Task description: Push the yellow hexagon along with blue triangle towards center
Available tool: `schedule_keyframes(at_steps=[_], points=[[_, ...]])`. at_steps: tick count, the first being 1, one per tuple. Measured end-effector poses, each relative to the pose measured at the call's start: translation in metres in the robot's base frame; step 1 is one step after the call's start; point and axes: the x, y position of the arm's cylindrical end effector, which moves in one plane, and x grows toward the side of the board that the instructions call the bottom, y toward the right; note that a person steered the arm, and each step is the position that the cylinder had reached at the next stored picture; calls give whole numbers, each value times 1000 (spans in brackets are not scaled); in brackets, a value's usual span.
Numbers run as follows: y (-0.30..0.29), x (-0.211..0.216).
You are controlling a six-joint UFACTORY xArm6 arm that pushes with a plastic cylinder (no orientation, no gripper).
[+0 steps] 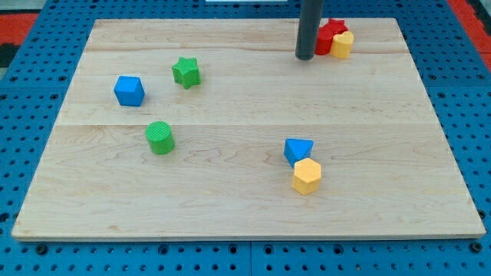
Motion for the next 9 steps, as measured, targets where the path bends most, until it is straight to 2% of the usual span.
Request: schedule_keyframes(at_steps=[4, 5, 6, 9], points=[[53, 233], [13, 253], [-10, 255], [-29, 215]])
